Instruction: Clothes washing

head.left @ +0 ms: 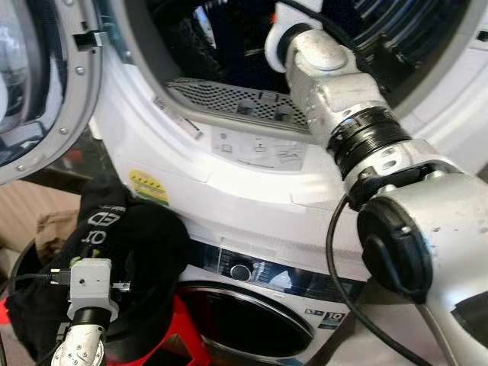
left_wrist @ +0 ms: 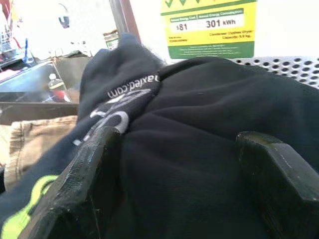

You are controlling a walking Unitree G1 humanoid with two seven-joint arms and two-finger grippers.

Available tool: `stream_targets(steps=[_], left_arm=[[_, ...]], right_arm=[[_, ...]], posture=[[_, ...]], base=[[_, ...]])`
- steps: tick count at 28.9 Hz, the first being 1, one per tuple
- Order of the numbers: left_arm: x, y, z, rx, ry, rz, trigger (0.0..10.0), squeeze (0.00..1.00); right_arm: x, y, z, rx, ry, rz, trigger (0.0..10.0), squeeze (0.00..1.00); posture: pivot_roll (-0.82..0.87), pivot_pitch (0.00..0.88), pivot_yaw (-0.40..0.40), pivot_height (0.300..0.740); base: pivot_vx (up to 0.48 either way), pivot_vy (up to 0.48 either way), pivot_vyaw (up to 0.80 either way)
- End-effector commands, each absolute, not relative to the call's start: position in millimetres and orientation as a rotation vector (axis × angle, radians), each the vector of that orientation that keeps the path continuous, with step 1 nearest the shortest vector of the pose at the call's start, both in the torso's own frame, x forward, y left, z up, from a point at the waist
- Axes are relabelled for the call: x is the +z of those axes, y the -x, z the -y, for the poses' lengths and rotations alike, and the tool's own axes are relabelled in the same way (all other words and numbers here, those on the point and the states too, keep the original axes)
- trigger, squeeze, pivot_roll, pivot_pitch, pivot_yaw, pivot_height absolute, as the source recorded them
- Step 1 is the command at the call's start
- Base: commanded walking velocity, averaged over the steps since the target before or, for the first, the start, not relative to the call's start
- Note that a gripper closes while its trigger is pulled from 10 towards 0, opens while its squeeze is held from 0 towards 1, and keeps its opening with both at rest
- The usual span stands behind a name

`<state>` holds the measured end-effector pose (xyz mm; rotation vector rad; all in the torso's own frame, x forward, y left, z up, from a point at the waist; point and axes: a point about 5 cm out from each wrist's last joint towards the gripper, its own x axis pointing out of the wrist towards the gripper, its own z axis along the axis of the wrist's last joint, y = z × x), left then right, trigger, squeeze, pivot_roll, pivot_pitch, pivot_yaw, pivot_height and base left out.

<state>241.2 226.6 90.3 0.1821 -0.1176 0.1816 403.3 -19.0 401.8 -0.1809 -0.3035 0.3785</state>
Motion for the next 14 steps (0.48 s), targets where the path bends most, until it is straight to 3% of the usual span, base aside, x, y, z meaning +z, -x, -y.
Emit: stream_targets(steps=[1,10,12,14], left_arm=[[93,-239,-229,0.191,-0.183,0.122,10.0,0.00],[93,-239,-229,0.190,-0.181,0.123,10.0,0.00],[93,-239,-229,0.190,-0.181,0.123,10.0,0.00],[93,-239,-228,0.187,-0.180,0.120,10.0,0.00]], right_arm=[[403,-405,26,0.335,0.140,0.296,10.0,1.00],[390,-411,34,0.331,0.054,0.226,10.0,1.00],[389,-410,33,0.330,0.117,0.236,10.0,1.00],[394,-407,26,0.322,0.423,0.329,10.0,1.00]], posture=[[0.06,0.045,-0.030,0.740],[0.06,0.051,-0.028,0.740],[0.06,0.050,-0.027,0.740],[0.06,0.050,-0.028,0.740]], base=[[0.000,0.000,0.00],[0.000,0.000,0.00],[0.000,0.000,0.00],[0.000,0.000,0.00]])
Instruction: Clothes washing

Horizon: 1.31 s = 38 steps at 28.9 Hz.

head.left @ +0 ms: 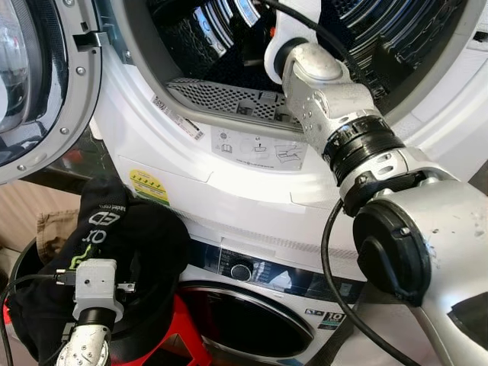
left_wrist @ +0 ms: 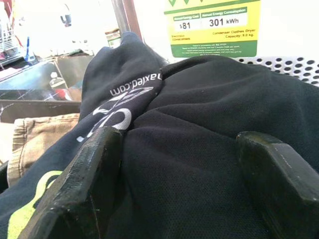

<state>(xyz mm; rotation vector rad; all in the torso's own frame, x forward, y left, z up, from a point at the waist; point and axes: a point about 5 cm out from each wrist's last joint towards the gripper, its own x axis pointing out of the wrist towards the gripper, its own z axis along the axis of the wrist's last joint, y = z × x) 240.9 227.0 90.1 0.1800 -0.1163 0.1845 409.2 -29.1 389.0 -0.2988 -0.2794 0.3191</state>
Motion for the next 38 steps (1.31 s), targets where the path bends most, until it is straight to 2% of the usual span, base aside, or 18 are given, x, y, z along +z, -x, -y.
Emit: stream_targets(steps=[1,8,9,13,16,17,18,19,20,23,24,29,31,36,38], left_arm=[[92,-239,-228,0.186,-0.179,0.119,10.0,0.00],[92,-238,-225,0.184,-0.172,0.119,10.0,0.00],[92,-238,-224,0.185,-0.170,0.120,10.0,0.00],[91,-238,-222,0.184,-0.164,0.120,10.0,0.00],[91,-239,-221,0.182,-0.157,0.122,10.0,0.00],[91,-240,-221,0.182,-0.157,0.122,10.0,0.00],[91,-240,-219,0.177,-0.152,0.120,10.0,0.00],[91,-240,-219,0.177,-0.152,0.120,10.0,0.00],[90,-240,-217,0.170,-0.146,0.118,10.0,0.00],[89,-240,-215,0.162,-0.138,0.116,10.0,0.00],[88,-240,-213,0.159,-0.135,0.113,10.0,0.00],[88,-241,-210,0.152,-0.130,0.114,10.0,0.00],[89,-242,-210,0.151,-0.129,0.115,10.0,0.00],[89,-243,-208,0.148,-0.121,0.115,10.0,0.00],[88,-242,-206,0.146,-0.117,0.115,10.0,0.00]], right_arm=[[396,-405,22,0.303,0.598,0.374,10.0,1.00],[405,-400,12,0.330,0.643,0.386,10.0,1.00],[409,-399,11,0.318,0.693,0.405,10.0,0.00],[416,-396,10,0.289,0.805,0.446,10.0,0.00],[419,-397,14,0.277,0.744,0.433,10.0,0.00],[418,-398,15,0.296,0.642,0.404,10.0,0.00],[414,-400,19,0.342,0.340,0.318,10.0,0.00],[414,-400,19,0.342,0.340,0.318,10.0,0.00],[408,-403,23,0.372,0.132,0.248,10.0,0.00],[403,-407,31,0.353,-0.126,0.172,10.0,0.00],[397,-409,35,0.348,-0.469,0.068,10.0,0.00],[392,-408,30,0.359,-0.572,0.005,10.0,0.00],[393,-407,26,0.379,-0.554,0.012,10.0,0.00],[396,-406,24,0.364,-0.354,0.063,10.0,0.00],[396,-406,24,0.360,-0.353,0.062,10.0,0.00]], posture=[[0.06,0.052,-0.030,0.740],[0.07,0.048,-0.041,0.740],[0.07,0.044,-0.046,0.740],[0.08,0.035,-0.053,0.740],[0.08,0.028,-0.057,0.740],[0.08,0.029,-0.056,0.740],[0.08,0.025,-0.059,0.740],[0.08,0.025,-0.059,0.740],[0.08,0.018,-0.063,0.740],[0.08,0.012,-0.064,0.740],[0.08,0.005,-0.067,0.740],[0.08,0.002,-0.065,0.740],[0.07,0.005,-0.063,0.740],[0.07,0.018,-0.066,0.740],[0.07,0.025,-0.068,0.740]], base=[[0.000,0.000,0.00],[0.000,0.000,0.00],[0.000,0.000,0.00],[0.000,0.000,0.00],[0.000,0.000,0.00],[0.000,0.000,0.00],[0.000,0.000,0.00],[0.000,0.000,0.00],[0.000,0.000,0.00],[0.000,0.000,0.00],[0.000,0.000,0.00],[0.000,0.000,0.00],[0.000,0.000,0.00],[0.000,0.000,0.00],[0.000,0.000,0.00]])
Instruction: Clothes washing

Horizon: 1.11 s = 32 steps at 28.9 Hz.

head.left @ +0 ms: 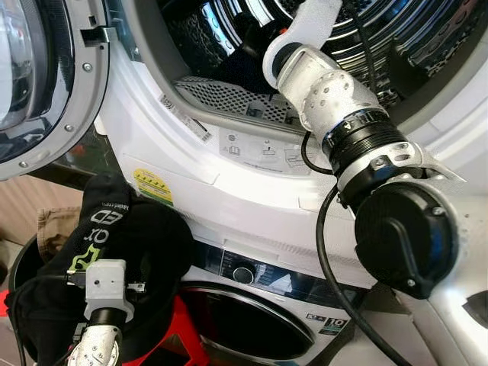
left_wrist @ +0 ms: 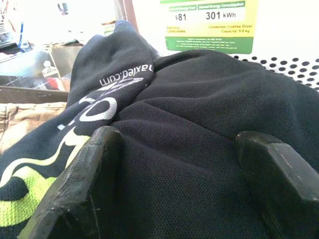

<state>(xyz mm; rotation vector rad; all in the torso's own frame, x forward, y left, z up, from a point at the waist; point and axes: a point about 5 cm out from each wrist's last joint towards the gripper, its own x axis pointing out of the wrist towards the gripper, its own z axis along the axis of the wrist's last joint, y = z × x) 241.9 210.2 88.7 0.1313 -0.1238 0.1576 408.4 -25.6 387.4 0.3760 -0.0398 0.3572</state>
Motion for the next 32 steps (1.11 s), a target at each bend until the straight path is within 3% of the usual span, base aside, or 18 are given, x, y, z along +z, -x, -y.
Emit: stream_targets(steps=[1,4,9,18,21,25,27,28,30,32], left_arm=[[88,-242,-205,0.144,-0.111,0.114,10.0,0.00],[88,-242,-205,0.144,-0.109,0.114,10.0,0.00],[87,-241,-203,0.143,-0.101,0.110,10.0,0.00],[86,-240,-200,0.140,-0.089,0.107,10.0,0.00],[85,-241,-198,0.125,-0.084,0.104,10.0,0.00],[86,-241,-196,0.126,-0.079,0.106,10.0,0.00],[86,-241,-196,0.125,-0.078,0.105,10.0,0.00],[85,-241,-195,0.118,-0.075,0.101,10.0,0.00],[85,-240,-193,0.108,-0.073,0.100,10.0,0.00],[85,-241,-192,0.102,-0.071,0.100,10.0,0.00]], right_arm=[[397,-407,27,0.338,-0.353,0.068,10.0,0.00],[399,-407,27,0.341,-0.385,0.065,10.0,0.00],[400,-407,30,0.337,-0.129,0.119,10.0,0.00],[424,-405,45,0.242,0.086,0.288,10.0,0.00],[437,-402,54,0.063,0.570,0.439,10.0,0.00],[452,-398,70,-0.178,0.813,0.563,10.0,0.00],[449,-399,64,-0.130,0.806,0.557,10.0,0.00],[427,-401,39,0.104,0.888,0.493,10.0,0.00],[417,-401,27,0.218,0.889,0.469,10.0,0.00],[412,-403,28,0.263,0.690,0.402,10.0,0.00]], posture=[[0.07,0.028,-0.068,0.740],[0.07,0.030,-0.070,0.740],[0.07,0.038,-0.079,0.740],[0.07,0.042,-0.077,0.740],[0.07,0.037,-0.078,0.740],[0.07,0.037,-0.078,0.740],[0.07,0.038,-0.077,0.740],[0.06,0.036,-0.071,0.740],[0.06,0.035,-0.073,0.740],[0.07,0.037,-0.071,0.740]], base=[[0.000,0.000,0.00],[0.000,0.000,0.00],[0.000,0.000,0.00],[0.000,0.000,0.00],[0.000,0.000,0.00],[0.000,0.000,0.00],[0.000,0.000,0.00],[0.000,0.000,0.00],[0.000,0.000,0.00],[0.000,0.000,0.00]])
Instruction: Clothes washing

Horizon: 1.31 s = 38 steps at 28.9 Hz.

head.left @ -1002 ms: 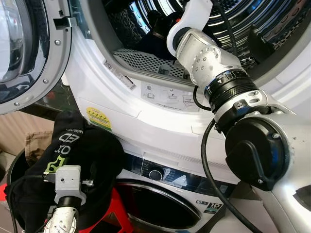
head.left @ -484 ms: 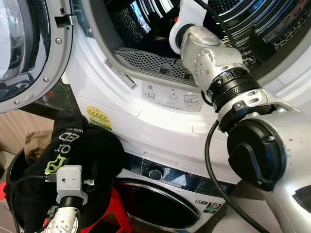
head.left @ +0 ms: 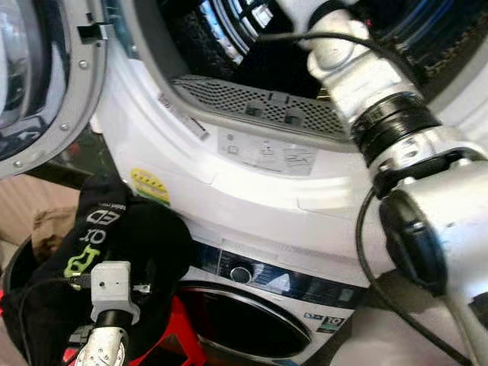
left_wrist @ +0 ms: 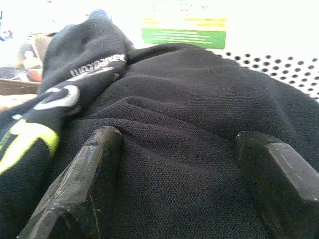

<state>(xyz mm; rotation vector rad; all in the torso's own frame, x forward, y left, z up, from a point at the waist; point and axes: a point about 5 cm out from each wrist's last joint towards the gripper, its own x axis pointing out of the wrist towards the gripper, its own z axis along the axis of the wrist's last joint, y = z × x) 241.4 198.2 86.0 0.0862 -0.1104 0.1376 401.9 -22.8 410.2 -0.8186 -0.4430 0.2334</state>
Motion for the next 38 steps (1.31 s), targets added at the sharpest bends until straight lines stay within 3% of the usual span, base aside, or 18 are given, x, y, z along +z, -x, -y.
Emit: stream_targets(steps=[1,2,5,7,11,12,13,14,17,22,24,25,26,27,28,31,35,38], left_arm=[[85,-241,-191,0.101,-0.070,0.101,10.0,0.00],[85,-241,-191,0.101,-0.070,0.101,10.0,0.00],[86,-241,-191,0.102,-0.069,0.103,10.0,0.00],[86,-241,-191,0.105,-0.067,0.105,10.0,0.00],[87,-241,-190,0.105,-0.063,0.106,10.0,0.00],[86,-240,-190,0.104,-0.062,0.103,10.0,0.00],[86,-240,-190,0.104,-0.062,0.103,10.0,0.00],[86,-240,-190,0.101,-0.060,0.102,10.0,0.00],[86,-240,-189,0.098,-0.061,0.102,10.0,0.00],[88,-241,-189,0.102,-0.058,0.105,10.0,0.00],[88,-241,-188,0.096,-0.055,0.104,10.0,0.00],[87,-241,-187,0.091,-0.054,0.102,10.0,0.00],[87,-241,-187,0.091,-0.054,0.102,10.0,0.00],[87,-241,-186,0.086,-0.053,0.100,10.0,0.00],[87,-241,-186,0.084,-0.053,0.100,10.0,0.00],[88,-241,-186,0.083,-0.053,0.100,10.0,0.00],[88,-240,-186,0.081,-0.052,0.101,10.0,0.00],[88,-240,-185,0.081,-0.051,0.101,10.0,0.00]], right_arm=[[413,-404,31,0.265,0.563,0.378,10.0,0.00],[413,-404,31,0.265,0.563,0.378,10.0,0.00],[416,-408,49,0.180,0.256,0.308,10.0,0.00],[421,-408,58,0.127,0.194,0.320,10.0,0.00],[430,-401,40,0.228,0.382,0.400,10.0,0.00],[422,-393,9,0.459,0.546,0.434,10.0,0.00],[422,-393,9,0.459,0.546,0.434,10.0,0.00],[418,-391,2,0.464,0.673,0.453,10.0,0.00],[426,-399,27,0.174,0.856,0.484,10.0,0.00],[430,-405,57,0.053,0.602,0.422,10.0,0.00],[415,-407,43,0.217,0.476,0.351,10.0,0.00],[403,-404,25,0.402,0.402,0.291,10.0,0.00],[403,-404,25,0.402,0.402,0.291,10.0,0.00],[392,-396,0,0.642,0.362,0.258,10.0,0.00],[392,-395,-4,0.676,0.320,0.261,10.0,0.00],[398,-397,3,0.617,0.245,0.274,10.0,0.00],[407,-413,62,0.193,-0.003,0.256,10.0,0.00],[401,-417,75,0.111,-0.020,0.225,10.0,0.00]], posture=[[0.07,0.037,-0.071,0.740],[0.07,0.037,-0.071,0.740],[0.07,0.037,-0.075,0.740],[0.08,0.037,-0.077,0.740],[0.07,0.044,-0.074,0.740],[0.06,0.044,-0.073,0.740],[0.06,0.044,-0.073,0.740],[0.06,0.049,-0.068,0.740],[0.07,0.046,-0.074,0.740],[0.07,0.050,-0.072,0.740],[0.06,0.049,-0.069,0.740],[0.06,0.051,-0.067,0.740],[0.06,0.051,-0.067,0.740],[0.06,0.049,-0.066,0.740],[0.06,0.050,-0.063,0.740],[0.07,0.052,-0.060,0.740],[0.08,0.040,-0.064,0.740],[0.07,0.040,-0.065,0.740]], base=[[0.000,0.000,0.00],[0.000,0.000,0.00],[0.000,0.000,0.00],[0.000,0.000,0.00],[0.000,0.000,0.00],[0.000,0.000,0.00],[0.000,0.000,0.00],[0.000,0.000,0.00],[0.000,0.000,0.00],[0.000,0.000,0.00],[0.000,0.000,0.00],[0.000,0.000,0.00],[0.000,0.000,0.00],[0.000,0.000,0.00],[0.000,0.000,0.00],[0.000,0.000,0.00],[0.000,0.000,0.00],[0.000,0.000,0.00]])
